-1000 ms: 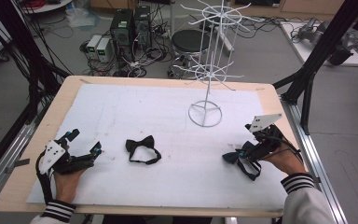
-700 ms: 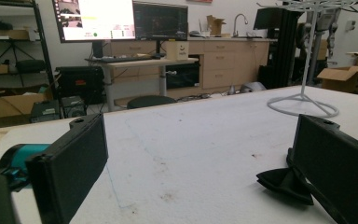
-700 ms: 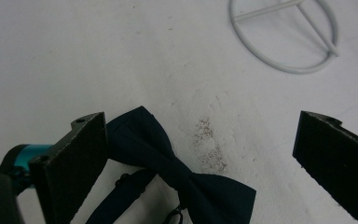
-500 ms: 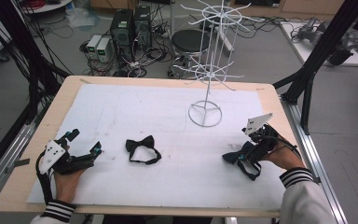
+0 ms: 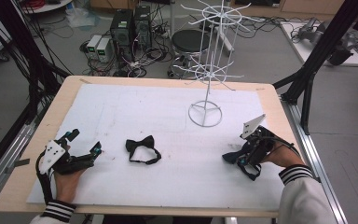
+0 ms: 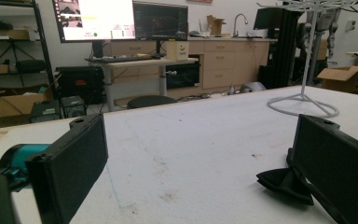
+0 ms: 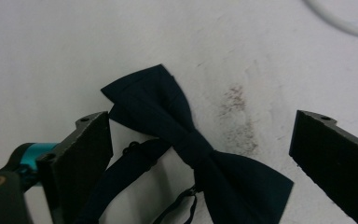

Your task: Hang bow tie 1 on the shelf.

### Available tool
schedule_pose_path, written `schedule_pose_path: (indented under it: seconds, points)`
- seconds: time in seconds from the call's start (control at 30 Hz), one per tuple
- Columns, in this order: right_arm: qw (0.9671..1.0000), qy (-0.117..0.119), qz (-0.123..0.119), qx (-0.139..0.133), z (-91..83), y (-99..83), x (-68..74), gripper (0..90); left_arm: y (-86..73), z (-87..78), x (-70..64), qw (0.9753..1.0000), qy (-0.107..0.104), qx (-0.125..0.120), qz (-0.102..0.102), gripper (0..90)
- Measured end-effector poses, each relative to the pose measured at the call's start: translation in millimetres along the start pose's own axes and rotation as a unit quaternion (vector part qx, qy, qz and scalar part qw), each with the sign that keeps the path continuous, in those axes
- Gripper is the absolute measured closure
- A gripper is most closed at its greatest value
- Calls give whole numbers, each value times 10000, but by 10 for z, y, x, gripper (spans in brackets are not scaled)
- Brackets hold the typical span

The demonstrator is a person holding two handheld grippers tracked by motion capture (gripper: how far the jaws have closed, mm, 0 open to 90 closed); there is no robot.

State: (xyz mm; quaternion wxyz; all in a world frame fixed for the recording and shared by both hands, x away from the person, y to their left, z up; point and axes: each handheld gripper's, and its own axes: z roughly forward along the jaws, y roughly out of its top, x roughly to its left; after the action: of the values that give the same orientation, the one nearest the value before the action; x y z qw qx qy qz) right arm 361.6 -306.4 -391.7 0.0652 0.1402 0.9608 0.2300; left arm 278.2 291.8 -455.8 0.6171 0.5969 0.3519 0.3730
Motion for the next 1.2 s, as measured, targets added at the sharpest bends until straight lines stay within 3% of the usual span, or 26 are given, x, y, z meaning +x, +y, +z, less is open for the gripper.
schedule_pose_path:
  seconds: [0.1,0.33,0.4,0.63,0.9,1.2]
  points:
    - [9998,59,-118,156,32,13,-7,63,0,0,0,10000,2,-5,-2,42]
    - [9995,138,-119,272,58,8,-28,86,0,0,0,10000,-3,2,6,42]
    - [9987,267,-227,367,56,2,-24,195,0,-1,0,10000,0,4,5,42]
    - [9980,259,-288,496,91,4,-24,209,0,-1,0,10000,-5,5,7,42]
    - [9952,341,-502,769,151,15,-23,339,0,-1,0,10000,1,5,5,42]
    - [9960,299,-480,695,104,-11,-43,397,0,0,0,10000,3,3,8,42]
